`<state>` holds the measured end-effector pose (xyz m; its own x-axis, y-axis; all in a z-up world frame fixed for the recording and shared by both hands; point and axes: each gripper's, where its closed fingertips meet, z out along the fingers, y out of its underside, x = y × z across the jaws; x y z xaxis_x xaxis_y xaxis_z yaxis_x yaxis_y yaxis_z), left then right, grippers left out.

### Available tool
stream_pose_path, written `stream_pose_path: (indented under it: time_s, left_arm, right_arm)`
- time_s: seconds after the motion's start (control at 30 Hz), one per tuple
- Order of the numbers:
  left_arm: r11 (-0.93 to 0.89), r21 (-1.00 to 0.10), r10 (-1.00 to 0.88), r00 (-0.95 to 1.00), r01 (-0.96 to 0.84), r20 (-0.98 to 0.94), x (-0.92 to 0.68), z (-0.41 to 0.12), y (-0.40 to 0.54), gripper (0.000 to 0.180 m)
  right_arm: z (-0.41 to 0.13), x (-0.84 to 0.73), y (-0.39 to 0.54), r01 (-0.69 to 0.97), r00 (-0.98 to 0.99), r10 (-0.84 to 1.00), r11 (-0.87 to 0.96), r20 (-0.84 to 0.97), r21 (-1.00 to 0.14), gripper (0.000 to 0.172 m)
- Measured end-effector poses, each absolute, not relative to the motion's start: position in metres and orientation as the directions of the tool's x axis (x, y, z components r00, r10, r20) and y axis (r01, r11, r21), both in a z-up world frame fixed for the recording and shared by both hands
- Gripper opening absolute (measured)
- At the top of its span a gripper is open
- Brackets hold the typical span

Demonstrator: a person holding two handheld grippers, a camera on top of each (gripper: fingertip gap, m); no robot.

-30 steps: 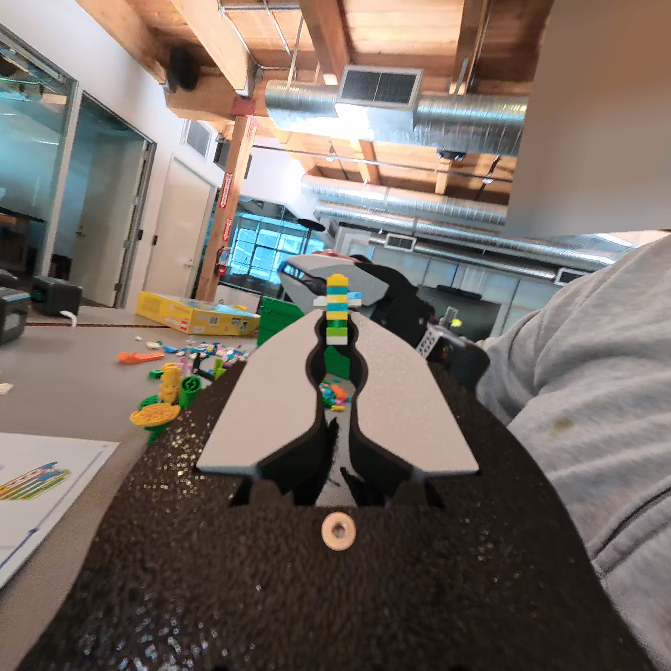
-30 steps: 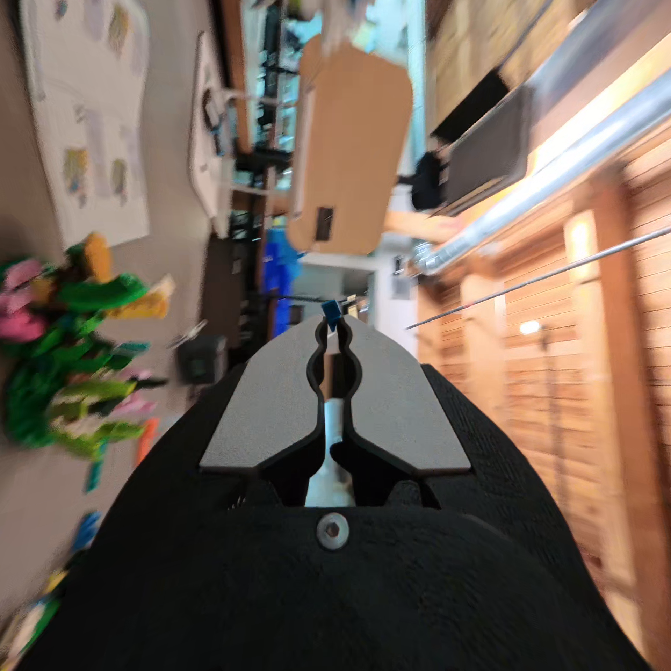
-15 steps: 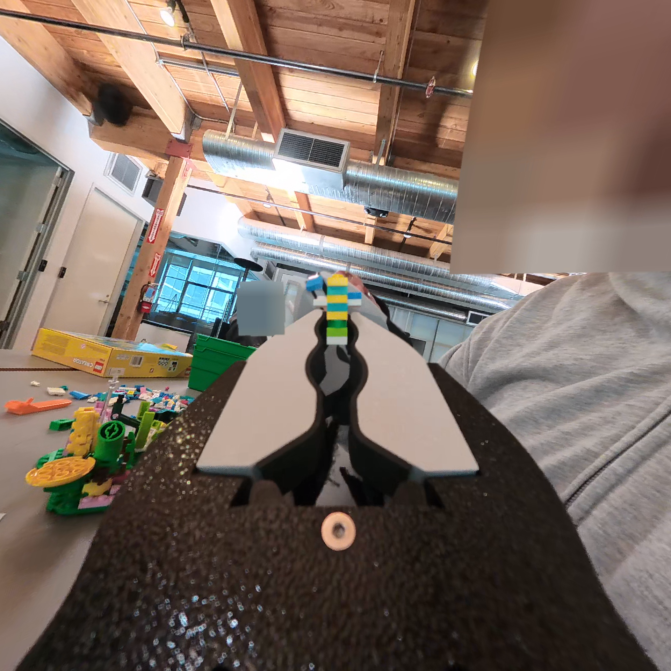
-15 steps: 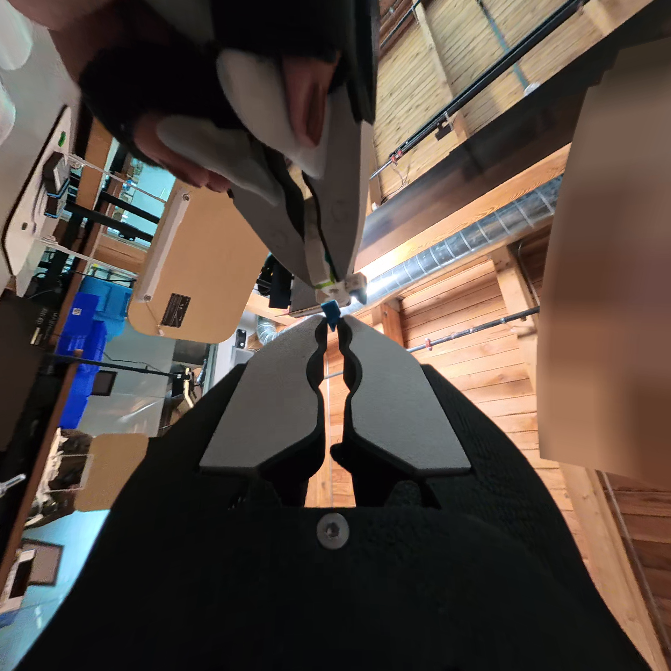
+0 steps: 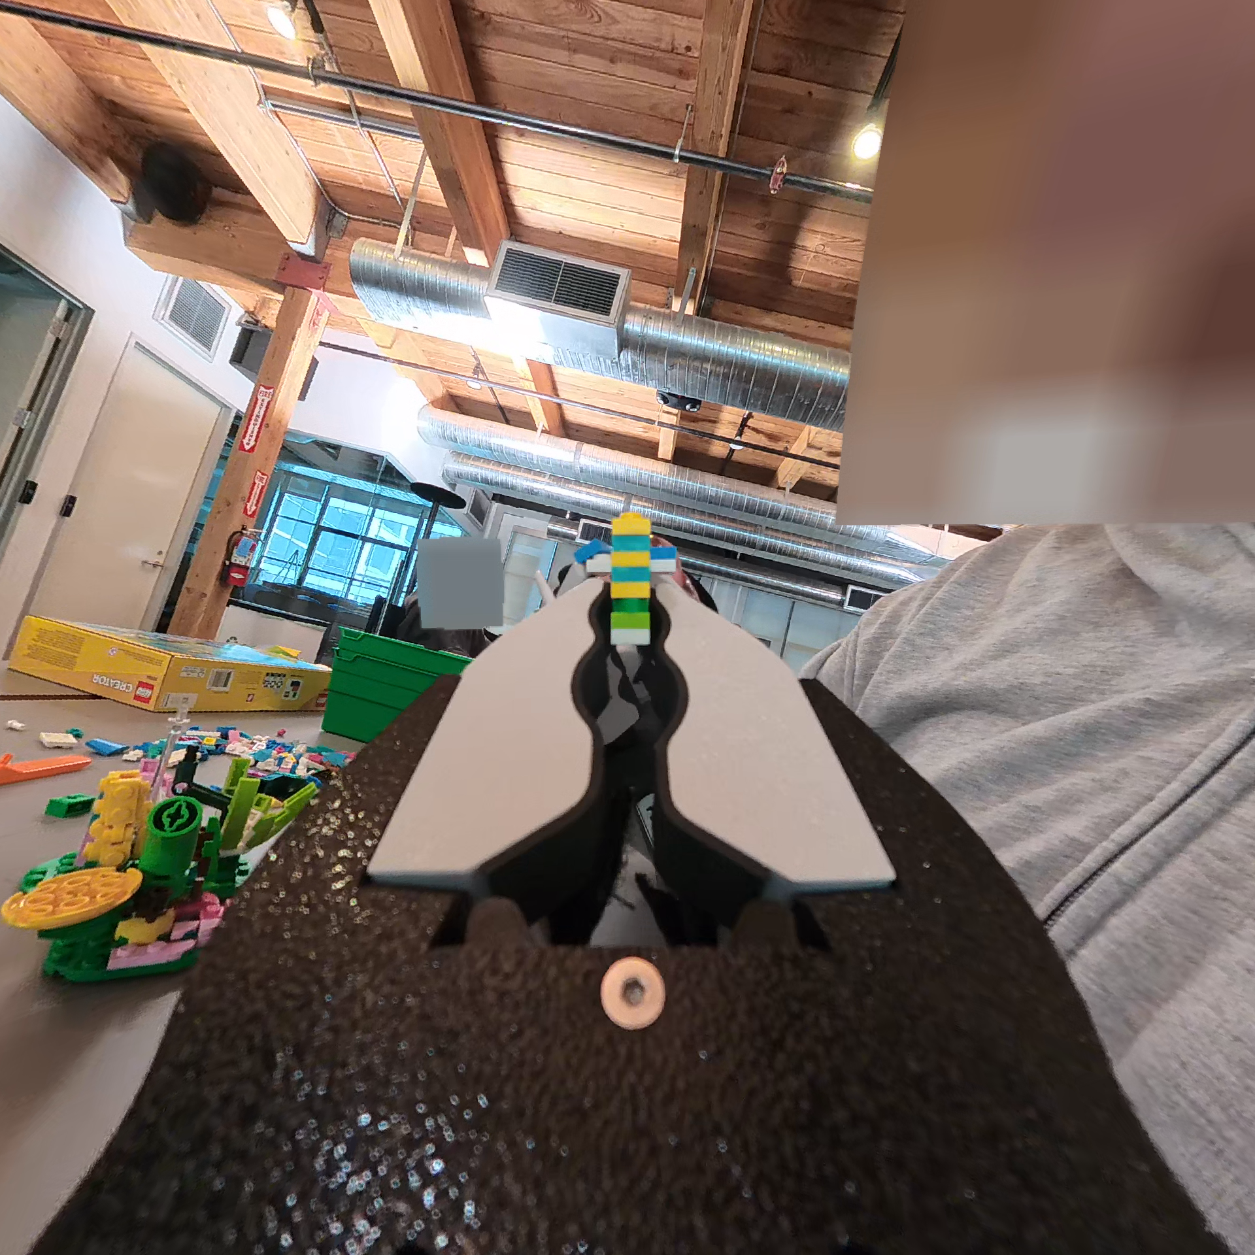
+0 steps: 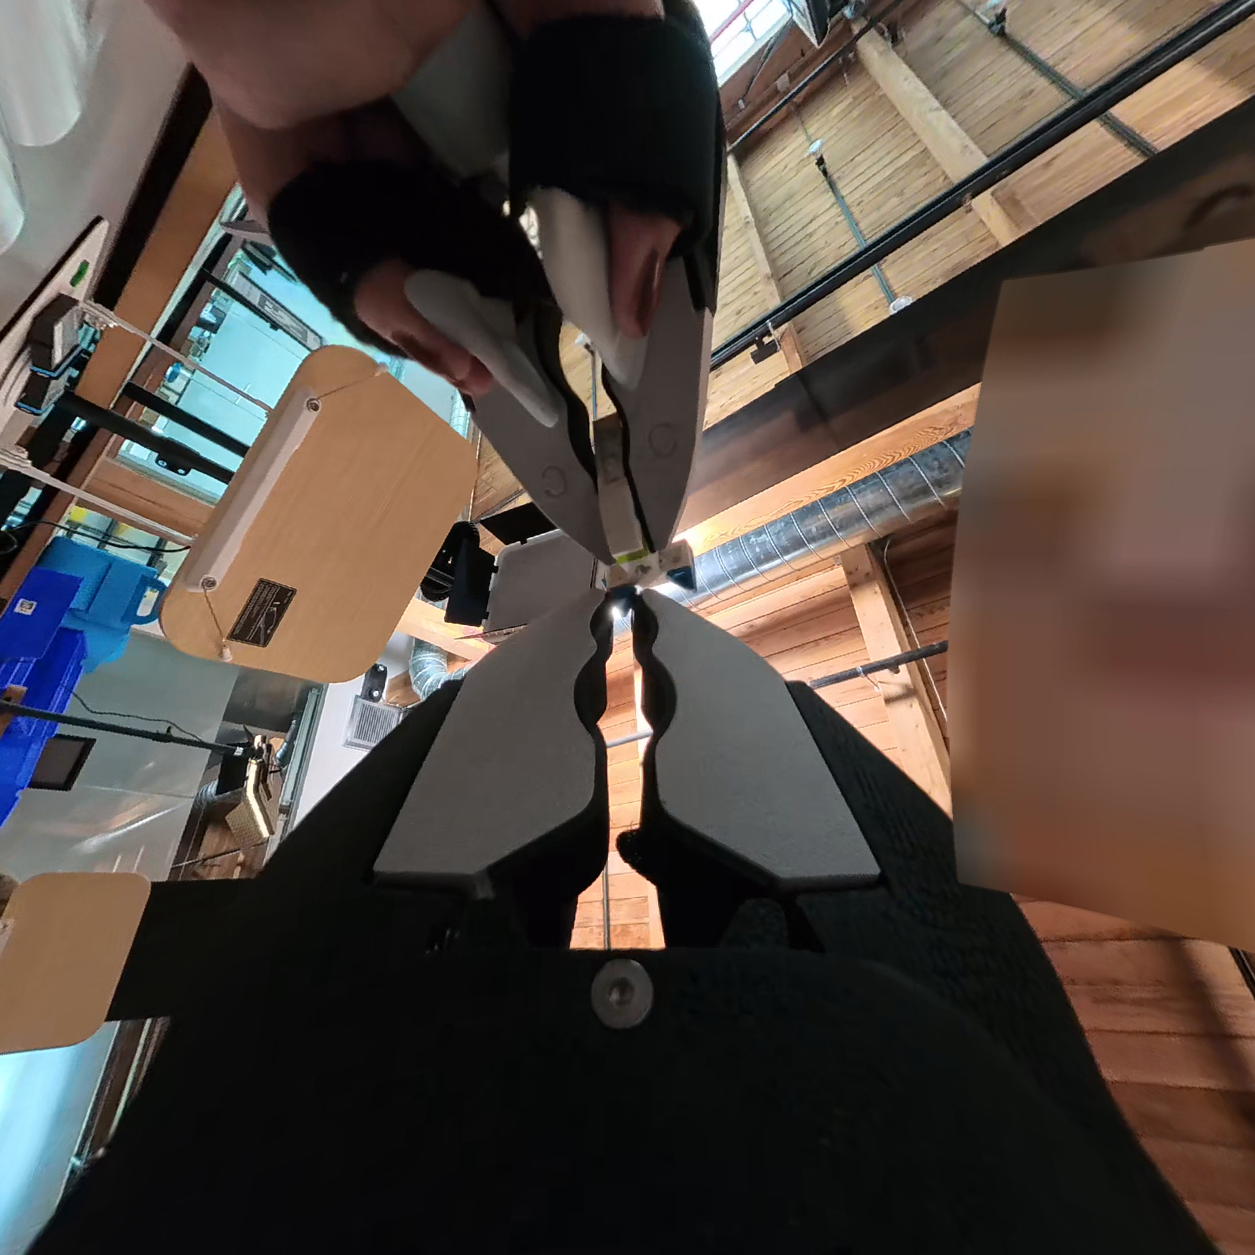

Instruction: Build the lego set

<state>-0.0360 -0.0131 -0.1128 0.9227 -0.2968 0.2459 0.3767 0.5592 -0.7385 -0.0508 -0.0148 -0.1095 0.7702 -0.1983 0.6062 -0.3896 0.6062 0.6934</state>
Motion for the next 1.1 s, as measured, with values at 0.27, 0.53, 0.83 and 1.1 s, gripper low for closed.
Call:
stream_pose_path:
  time_s: [0.27, 0.53, 0.83, 1.1]
  left_arm:
    - [0.525, -0.794, -0.218, 0.951, 0.305, 0.221, -0.046, -0.120, -0.020, 0.008]
    - [0.498, -0.824, -0.157, 0.962, 0.271, 0.222, -0.058, -0.126, -0.022, 0.008]
    - [0.481, -0.839, -0.140, 0.967, 0.256, 0.215, -0.059, -0.129, -0.022, 0.009]
    - [0.496, -0.829, -0.135, 0.966, 0.260, 0.222, -0.062, -0.128, -0.028, 0.008]
  right_arm:
    - [-0.150, -0.067, 0.003, -0.455, 0.660, -0.349, 0.518, 0.665, 0.724, 0.003]
    - [-0.252, -0.074, 0.042, -0.649, 0.477, -0.695, 0.135, 0.539, 0.749, 0.003]
    - [-0.282, -0.058, 0.043, -0.748, 0.495, -0.786, -0.169, 0.370, 0.642, 0.002]
    - [-0.271, -0.048, 0.037, -0.831, 0.303, -0.805, 0.038, 0.510, 0.555, 0.022]
